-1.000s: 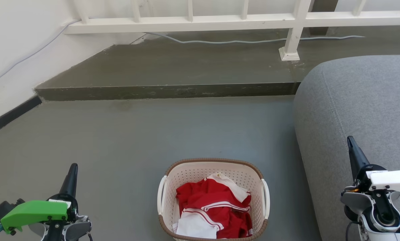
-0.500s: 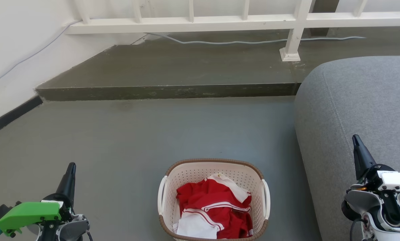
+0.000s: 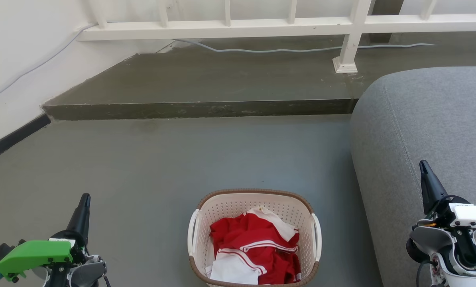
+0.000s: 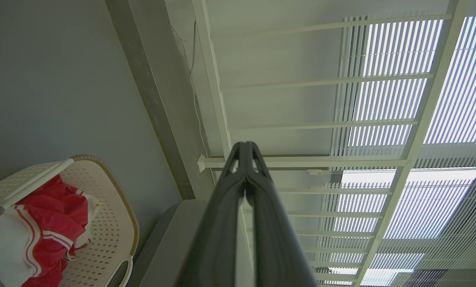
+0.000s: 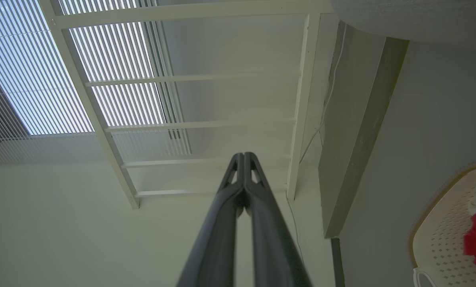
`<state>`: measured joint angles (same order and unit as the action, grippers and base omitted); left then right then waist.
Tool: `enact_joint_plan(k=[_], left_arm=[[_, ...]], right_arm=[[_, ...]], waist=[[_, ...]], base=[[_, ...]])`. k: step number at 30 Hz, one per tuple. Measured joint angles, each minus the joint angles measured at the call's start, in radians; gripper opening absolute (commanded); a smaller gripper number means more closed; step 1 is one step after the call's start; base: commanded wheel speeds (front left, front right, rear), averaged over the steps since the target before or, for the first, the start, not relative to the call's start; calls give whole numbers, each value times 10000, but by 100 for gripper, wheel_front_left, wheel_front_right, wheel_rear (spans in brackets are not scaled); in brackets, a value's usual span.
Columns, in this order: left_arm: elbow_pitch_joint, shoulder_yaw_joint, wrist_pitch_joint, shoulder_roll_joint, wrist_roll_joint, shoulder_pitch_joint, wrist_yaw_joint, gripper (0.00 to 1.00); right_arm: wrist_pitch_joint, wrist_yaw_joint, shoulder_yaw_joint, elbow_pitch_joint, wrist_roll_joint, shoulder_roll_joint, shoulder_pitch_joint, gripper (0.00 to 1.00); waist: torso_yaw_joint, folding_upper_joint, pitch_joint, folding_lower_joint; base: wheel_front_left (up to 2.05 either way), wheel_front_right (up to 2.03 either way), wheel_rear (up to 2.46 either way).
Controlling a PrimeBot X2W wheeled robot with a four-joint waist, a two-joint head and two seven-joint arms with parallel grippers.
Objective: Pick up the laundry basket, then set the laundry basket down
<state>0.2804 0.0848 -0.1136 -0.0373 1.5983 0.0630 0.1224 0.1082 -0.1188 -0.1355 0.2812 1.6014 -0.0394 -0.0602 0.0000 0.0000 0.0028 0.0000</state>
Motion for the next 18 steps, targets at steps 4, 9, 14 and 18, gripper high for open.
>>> enact_joint_plan(k=[4,9,14,18], left_arm=[[-4,0,0,0,2,0,0,0],[-8,0,0,0,2,0,0,0],[-12,0,0,2,2,0,0,0],[-15,0,0,2,2,0,0,0]], right_arm=[[0,0,0,0,0,0,0,0],[0,0,0,0,0,0,0,0],[0,0,0,-2,0,0,0,0],[0,0,0,-2,0,0,0,0]], waist=[[0,0,0,0],[0,0,0,0],[0,0,1,0],[0,0,1,0]], base=[[0,0,0],[0,0,0],[0,0,0],[0,0,0]])
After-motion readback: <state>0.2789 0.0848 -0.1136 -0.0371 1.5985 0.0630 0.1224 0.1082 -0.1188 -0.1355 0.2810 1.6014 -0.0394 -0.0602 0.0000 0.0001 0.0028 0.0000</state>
